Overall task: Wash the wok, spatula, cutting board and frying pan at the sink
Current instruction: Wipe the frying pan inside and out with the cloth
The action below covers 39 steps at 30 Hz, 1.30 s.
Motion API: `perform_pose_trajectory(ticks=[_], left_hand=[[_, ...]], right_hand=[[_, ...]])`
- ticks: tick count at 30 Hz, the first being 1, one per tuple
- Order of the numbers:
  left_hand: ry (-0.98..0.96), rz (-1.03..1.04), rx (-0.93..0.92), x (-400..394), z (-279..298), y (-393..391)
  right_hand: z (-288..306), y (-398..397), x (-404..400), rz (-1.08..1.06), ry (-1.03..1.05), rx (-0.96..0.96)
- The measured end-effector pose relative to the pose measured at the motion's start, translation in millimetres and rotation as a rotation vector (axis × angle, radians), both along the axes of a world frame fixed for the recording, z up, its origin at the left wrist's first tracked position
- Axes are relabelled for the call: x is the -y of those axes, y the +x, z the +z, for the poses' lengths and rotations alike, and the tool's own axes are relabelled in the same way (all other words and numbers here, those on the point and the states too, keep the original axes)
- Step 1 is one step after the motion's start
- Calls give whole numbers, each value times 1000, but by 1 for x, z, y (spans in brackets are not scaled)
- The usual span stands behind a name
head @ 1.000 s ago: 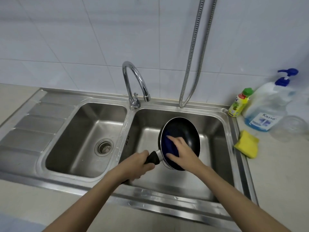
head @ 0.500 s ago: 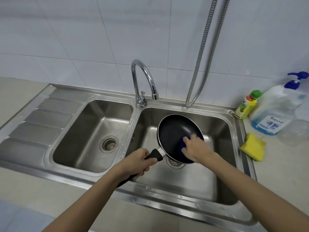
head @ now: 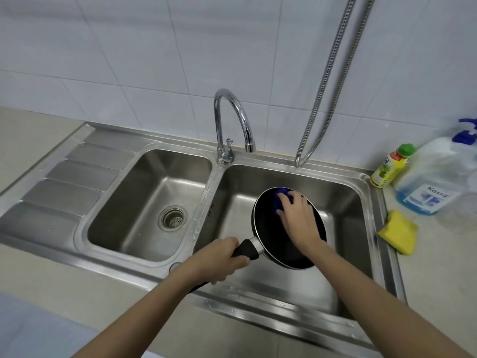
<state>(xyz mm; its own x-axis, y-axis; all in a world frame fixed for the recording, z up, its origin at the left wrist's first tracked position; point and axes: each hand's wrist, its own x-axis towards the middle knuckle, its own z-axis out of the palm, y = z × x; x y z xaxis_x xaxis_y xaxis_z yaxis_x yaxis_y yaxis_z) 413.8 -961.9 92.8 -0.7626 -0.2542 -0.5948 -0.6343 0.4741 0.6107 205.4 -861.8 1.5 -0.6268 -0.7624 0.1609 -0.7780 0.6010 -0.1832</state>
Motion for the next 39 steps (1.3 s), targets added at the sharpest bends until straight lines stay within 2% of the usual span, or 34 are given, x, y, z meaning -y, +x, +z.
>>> perform_pose_trajectory(ticks=[3, 4, 6, 9, 13, 15, 17, 19, 20, 22, 24, 27, 30, 34, 36, 37, 39], left_hand=[[-9, 129, -1, 2, -8, -3], [-8, 165, -1, 4, -9, -4], [-15, 218, -12, 7, -13, -9], [-26, 247, -30, 6, -18, -17], [-137, 124, -44, 1, -18, -20], [-214, 38, -49, -1, -14, -19], [-234, -21, -52, -5, -11, -14], [-194, -9, -44, -7, -10, -8], [-180, 10, -40, -7, -12, -6], [-192, 58, -35, -5, -18, -2], [-203, 147, -32, -4, -27, 1], [-148, 281, -31, -3, -39, 2], [-200, 269, -24, -1, -44, -2], [-261, 179, -23, -3, -44, -9], [-353, 83, -34, -5, -42, -10], [-409, 34, -41, -7, -40, -10], [-522, -67, -40, -8, -33, -9]], right_hand=[[-2, -17, -12, -13, 275, -42], [-3, -19, -15, -27, 373, 10], [2, -11, -17, -61, 462, 273], [13, 12, -17, -62, 244, 701], [28, 29, -12, 40, -94, 1012], [26, 32, -6, 51, -253, 945], [20, 34, 5, -41, -424, 798], [16, 32, 19, -117, -454, 616], [13, 29, 23, -117, -362, 484], [8, 16, 23, -71, -39, 224], [6, 3, 15, -57, 256, 126], [5, -9, 0, -87, 478, 175], [3, 1, -9, -67, 436, 361], [14, 27, -12, -1, 168, 779], [18, 35, -11, -5, -20, 915], [18, 38, -10, -14, -116, 950], [18, 41, -5, 6, -265, 870]])
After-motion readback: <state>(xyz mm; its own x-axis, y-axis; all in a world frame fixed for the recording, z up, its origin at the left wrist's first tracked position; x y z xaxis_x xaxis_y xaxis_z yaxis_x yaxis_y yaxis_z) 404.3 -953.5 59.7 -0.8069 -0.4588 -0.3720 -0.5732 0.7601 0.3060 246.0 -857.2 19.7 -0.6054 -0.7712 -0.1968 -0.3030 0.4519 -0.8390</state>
